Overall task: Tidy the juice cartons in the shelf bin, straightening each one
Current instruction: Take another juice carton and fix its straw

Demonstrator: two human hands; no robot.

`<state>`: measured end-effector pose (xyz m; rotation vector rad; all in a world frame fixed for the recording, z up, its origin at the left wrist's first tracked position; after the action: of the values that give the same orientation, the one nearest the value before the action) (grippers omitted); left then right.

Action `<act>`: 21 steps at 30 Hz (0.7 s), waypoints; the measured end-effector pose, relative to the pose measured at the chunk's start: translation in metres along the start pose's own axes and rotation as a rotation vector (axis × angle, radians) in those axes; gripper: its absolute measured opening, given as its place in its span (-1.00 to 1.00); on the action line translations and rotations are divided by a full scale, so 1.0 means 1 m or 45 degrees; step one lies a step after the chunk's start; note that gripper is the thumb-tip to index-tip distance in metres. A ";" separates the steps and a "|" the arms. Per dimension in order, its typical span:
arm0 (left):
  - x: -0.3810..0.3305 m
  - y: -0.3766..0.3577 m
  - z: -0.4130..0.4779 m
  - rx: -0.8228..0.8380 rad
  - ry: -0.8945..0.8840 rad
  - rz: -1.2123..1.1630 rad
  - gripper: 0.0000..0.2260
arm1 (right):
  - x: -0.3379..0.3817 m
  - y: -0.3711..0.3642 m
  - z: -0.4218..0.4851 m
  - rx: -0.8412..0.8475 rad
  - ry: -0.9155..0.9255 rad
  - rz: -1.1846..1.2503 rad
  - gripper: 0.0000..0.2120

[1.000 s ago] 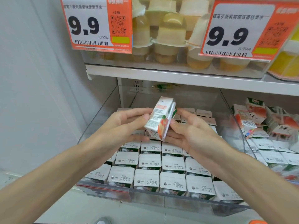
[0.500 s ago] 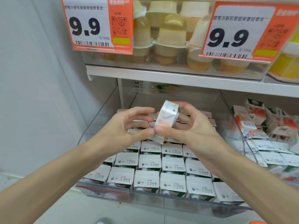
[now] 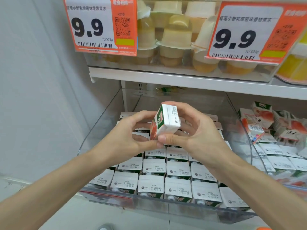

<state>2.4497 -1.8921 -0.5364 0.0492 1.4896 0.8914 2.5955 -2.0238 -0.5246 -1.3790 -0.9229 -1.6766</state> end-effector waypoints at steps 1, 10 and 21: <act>-0.001 0.000 0.000 -0.014 -0.003 0.003 -0.47 | 0.000 0.000 0.000 0.032 -0.032 0.046 -0.32; 0.001 0.010 0.002 -0.362 -0.164 0.352 -0.53 | 0.001 0.008 0.002 0.065 -0.153 0.105 -0.45; -0.004 0.006 0.002 -0.212 -0.012 0.096 -0.59 | -0.005 0.020 0.002 -0.025 -0.115 0.111 -0.55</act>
<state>2.4497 -1.8891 -0.5300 -0.0132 1.4074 1.0723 2.6144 -2.0304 -0.5279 -1.4970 -0.8857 -1.5733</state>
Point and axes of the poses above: each hand's wrist, its own z-axis towards the middle knuckle, its own y-axis out of the back of the hand, x = y × z, the point moved 2 cm from there along z, towards the middle knuckle, and after that the axes turned 8 degrees about z, right-handed, at the moved point
